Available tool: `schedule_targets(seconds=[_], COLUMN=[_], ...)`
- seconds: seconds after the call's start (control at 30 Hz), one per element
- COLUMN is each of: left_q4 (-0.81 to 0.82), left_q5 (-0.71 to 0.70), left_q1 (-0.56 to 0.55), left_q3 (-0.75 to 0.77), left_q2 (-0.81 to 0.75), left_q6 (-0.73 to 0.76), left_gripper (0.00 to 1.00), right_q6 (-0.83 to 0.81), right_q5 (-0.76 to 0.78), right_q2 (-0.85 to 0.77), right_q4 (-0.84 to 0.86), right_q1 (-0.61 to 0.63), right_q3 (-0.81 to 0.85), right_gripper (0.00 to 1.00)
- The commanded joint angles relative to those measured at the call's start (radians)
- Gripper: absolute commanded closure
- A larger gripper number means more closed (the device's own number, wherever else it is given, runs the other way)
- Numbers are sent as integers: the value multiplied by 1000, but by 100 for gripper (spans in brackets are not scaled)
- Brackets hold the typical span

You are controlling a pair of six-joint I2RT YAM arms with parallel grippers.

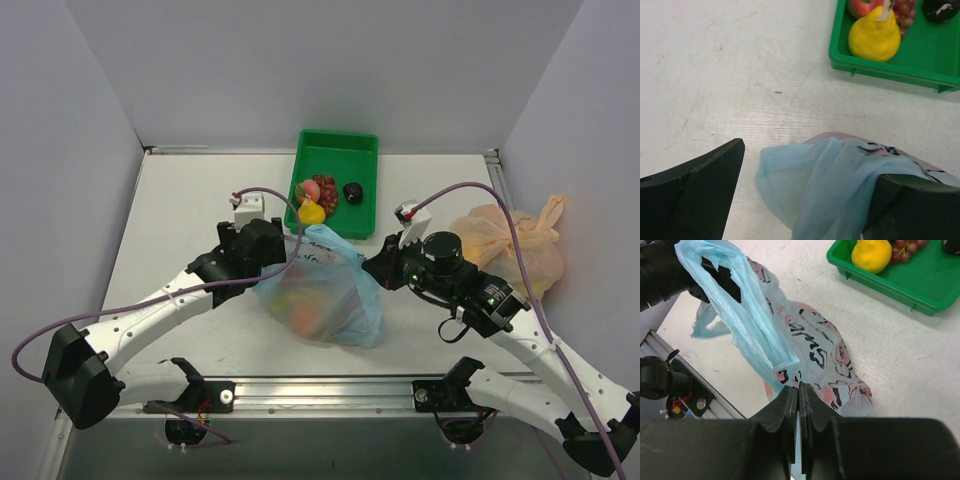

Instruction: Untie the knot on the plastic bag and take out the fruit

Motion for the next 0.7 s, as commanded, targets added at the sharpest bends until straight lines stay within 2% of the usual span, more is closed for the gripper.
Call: schedule_targets(seconds=[0.0, 0.1, 0.13, 0.23, 0.27, 0.37, 0.5, 0.53, 0.67], left_q4=[-31, -31, -31, -34, -43, -92, -168, -181, -194], left_q5=[-31, 26, 43, 127, 153, 216, 343, 410, 627], left_q1=[76, 152, 170, 233, 245, 281, 351, 372, 377], left_q3=[-42, -94, -103, -114, -109, -68, 1, 10, -28], left_q2=[-61, -171, -191, -265, -279, -322, -336, -336, -350], left_q6=[40, 69, 80, 127, 144, 213, 242, 235, 134], left_gripper=[10, 23, 34, 53, 65, 84, 100, 100, 100], right_q6=[23, 61, 72, 93, 95, 103, 144, 156, 138], right_q5=[107, 104, 95, 76, 78, 109, 124, 109, 95], right_q2=[-53, -65, -59, -28, -16, 32, 58, 65, 75], right_q4=[-32, -39, -40, -42, -46, -57, -83, -88, -158], right_q1=[-29, -101, -122, -171, -175, -199, -294, -344, -395], right_q3=[-15, -37, -41, -38, -28, -15, -35, -41, -72], right_gripper=[100, 100, 100, 100, 100, 100, 100, 100, 98])
